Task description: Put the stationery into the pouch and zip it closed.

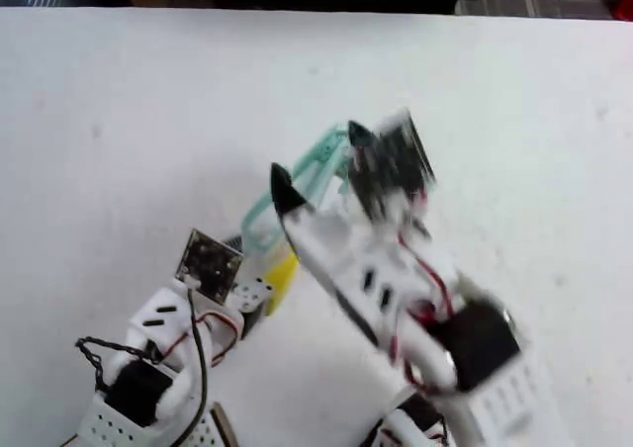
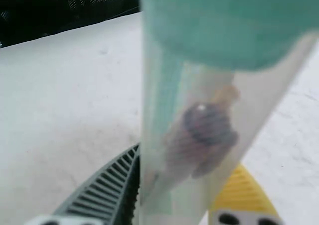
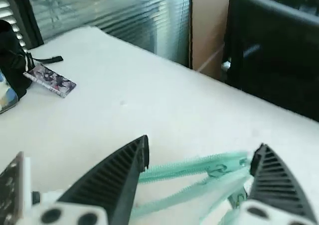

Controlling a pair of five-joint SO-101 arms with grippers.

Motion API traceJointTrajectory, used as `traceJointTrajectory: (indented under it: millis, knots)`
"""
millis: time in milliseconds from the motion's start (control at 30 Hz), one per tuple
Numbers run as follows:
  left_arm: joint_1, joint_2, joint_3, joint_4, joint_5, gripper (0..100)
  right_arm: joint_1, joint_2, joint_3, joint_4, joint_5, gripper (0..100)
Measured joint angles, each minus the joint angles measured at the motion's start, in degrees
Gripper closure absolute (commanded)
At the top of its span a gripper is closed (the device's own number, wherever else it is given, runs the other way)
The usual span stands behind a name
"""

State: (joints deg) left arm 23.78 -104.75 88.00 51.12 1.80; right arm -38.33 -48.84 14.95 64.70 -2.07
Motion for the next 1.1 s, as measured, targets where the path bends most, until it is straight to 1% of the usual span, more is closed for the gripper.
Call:
traceJointTrajectory:
  millis: [67, 167, 200, 333, 400, 500, 667, 733, 833, 933, 1000, 1067, 1100]
  knots:
    - [0.0, 0.0, 0.0, 0.0, 0.0, 80, 1.6, 7.9, -9.4, 5.8, -6.2, 66.3]
    - [0.0, 0.0, 0.0, 0.0, 0.0, 80, 2.0, 20.4, -24.5, 16.4, -16.9, 66.3]
    - [0.0, 0.0, 0.0, 0.0, 0.0, 80, 2.2, 24.4, -29.5, 19.9, -19.3, 66.3]
    - [0.0, 0.0, 0.0, 0.0, 0.0, 80, 2.3, 38.0, -46.9, 30.6, -22.1, 66.3]
    - [0.0, 0.0, 0.0, 0.0, 0.0, 80, 2.3, 42.2, -50.9, 32.1, -22.3, 66.3]
    - [0.0, 0.0, 0.0, 0.0, 0.0, 80, 2.3, 43.8, -50.2, 32.4, -22.3, 66.4]
    - [0.0, 0.0, 0.0, 0.0, 0.0, 80, 2.3, 43.4, -43.0, 32.4, -22.3, 66.4]
    - [0.0, 0.0, 0.0, 0.0, 0.0, 80, 2.7, 41.8, -42.3, 32.4, -22.3, 66.4]
    - [0.0, 0.0, 0.0, 0.0, 0.0, 80, 3.3, 38.5, -39.9, 32.4, -20.6, 66.4]
    - [0.0, 0.0, 0.0, 0.0, 0.0, 80, 1.2, 38.1, -36.0, 32.4, -18.0, 66.6]
    - [0.3, 0.0, 0.0, 0.0, 0.0, 79, -1.1, 38.3, -34.4, 32.4, -15.9, 70.8]
    - [0.4, 0.0, 0.0, 0.1, 0.0, 79, -2.7, 39.0, -34.2, 32.4, -14.0, 83.3]
    - [0.4, 0.0, 0.0, 0.1, 0.0, 79, -3.2, 39.5, -34.5, 32.4, -13.3, 92.1]
